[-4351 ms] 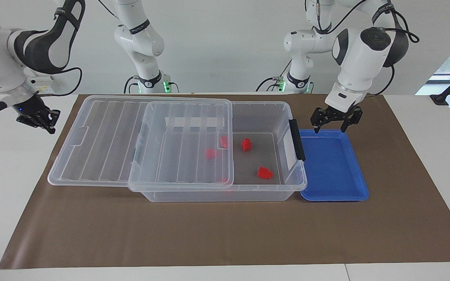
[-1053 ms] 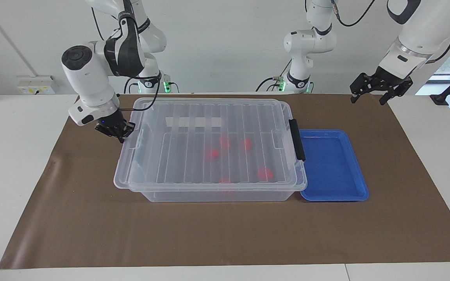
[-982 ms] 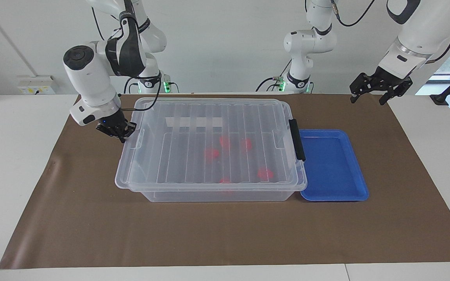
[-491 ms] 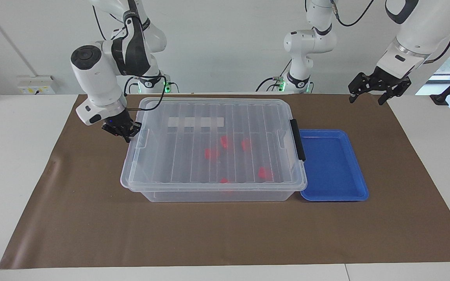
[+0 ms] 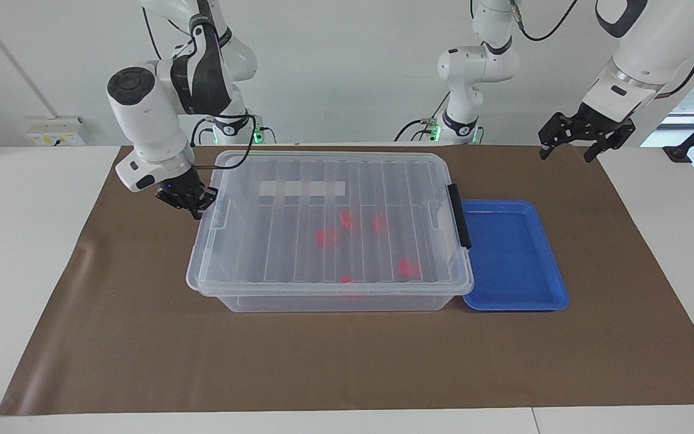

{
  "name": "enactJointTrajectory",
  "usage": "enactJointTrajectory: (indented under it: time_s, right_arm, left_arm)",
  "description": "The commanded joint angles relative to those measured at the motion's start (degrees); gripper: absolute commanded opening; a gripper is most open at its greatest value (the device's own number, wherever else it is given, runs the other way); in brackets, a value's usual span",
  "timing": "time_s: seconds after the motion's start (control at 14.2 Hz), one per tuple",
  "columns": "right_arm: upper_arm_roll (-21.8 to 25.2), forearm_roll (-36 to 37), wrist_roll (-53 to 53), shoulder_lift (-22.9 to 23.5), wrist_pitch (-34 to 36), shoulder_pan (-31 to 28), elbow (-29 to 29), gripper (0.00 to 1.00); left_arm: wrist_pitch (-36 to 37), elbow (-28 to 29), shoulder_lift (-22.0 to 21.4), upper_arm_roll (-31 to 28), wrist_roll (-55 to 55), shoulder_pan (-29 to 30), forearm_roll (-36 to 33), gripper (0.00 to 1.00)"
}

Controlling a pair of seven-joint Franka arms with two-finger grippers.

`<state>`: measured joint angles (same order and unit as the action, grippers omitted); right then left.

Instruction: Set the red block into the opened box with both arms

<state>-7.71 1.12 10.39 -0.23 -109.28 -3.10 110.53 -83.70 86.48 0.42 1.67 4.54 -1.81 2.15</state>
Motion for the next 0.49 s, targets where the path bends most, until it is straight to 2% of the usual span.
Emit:
enactJointTrajectory:
  time_s: [0.0, 0.21, 0.42]
  right_arm:
    - [-0.3, -0.8, -1.6, -0.1, 8.4, -1.6, -7.3, 0.0]
    - [0.0, -0.6, -1.8, 0.0, 16.4, -1.9, -14.8, 0.0]
    - [0.1, -0.5, -1.7, 0.0, 22.7, -2.4, -19.1, 0.0]
  left_arm:
    - [-0.1, 1.3, -1.4, -0.5, 0.3, 0.0, 0.9, 1.0]
    - [-0.1, 1.3, -1.4, -0.5, 0.3, 0.0, 0.9, 1.0]
    - [-0.1, 1.3, -1.4, -0.5, 0.3, 0.0, 0.9, 1.0]
